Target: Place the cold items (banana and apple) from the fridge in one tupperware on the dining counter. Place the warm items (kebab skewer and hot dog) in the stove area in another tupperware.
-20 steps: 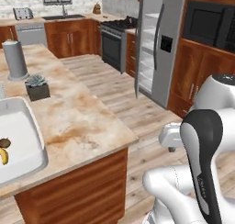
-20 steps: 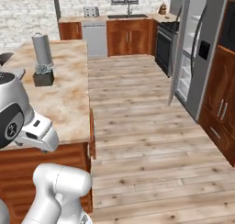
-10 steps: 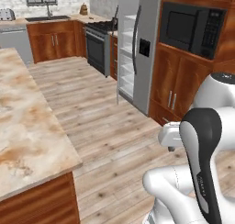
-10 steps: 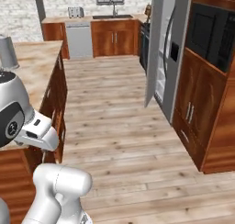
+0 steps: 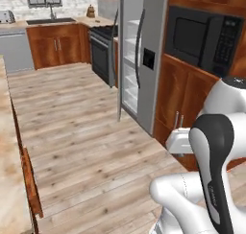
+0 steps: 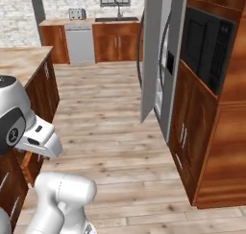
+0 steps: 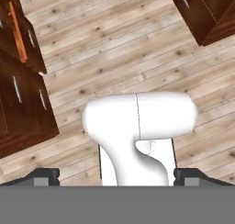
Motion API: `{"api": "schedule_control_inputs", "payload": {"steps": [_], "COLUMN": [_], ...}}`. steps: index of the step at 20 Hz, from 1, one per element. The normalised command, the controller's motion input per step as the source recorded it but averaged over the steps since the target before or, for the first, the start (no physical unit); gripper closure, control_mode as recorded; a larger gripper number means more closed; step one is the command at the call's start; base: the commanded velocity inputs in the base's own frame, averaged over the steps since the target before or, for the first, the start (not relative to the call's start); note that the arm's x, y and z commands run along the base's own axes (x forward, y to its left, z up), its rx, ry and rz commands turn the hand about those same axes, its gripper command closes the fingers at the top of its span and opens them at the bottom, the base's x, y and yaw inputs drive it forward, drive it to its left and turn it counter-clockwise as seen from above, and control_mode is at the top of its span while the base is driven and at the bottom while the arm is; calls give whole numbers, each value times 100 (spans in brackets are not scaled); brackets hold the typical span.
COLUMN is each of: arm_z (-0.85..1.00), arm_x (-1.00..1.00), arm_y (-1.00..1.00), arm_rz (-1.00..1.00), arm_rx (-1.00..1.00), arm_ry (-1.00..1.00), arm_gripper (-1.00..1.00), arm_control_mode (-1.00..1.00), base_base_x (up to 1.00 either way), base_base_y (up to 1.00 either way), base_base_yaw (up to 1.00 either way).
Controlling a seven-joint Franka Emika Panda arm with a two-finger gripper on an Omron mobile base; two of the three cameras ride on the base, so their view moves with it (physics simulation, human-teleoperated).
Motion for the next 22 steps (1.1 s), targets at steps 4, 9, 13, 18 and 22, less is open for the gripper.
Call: {"api": "schedule_control_inputs", "payload": {"steps": [4, 9, 13, 18, 22], "arm_z": [0, 0, 0, 0, 0], "arm_x": [0, 0, 0, 0, 0], "arm_y": [0, 0, 0, 0, 0], "arm_rz": [0, 0, 0, 0, 0], "arm_rx": [0, 0, 0, 0, 0], "arm_ry": [0, 0, 0, 0, 0], "arm_gripper": [-100, -100, -100, -100, -100], "arm_control_mode": [100, 100, 100, 100, 100], "base_base_x": [100, 100, 100, 100, 100], "base_base_y": [-37, -26, -14, -5, 0], "base_base_yaw": [32, 34, 16, -1, -6]}}
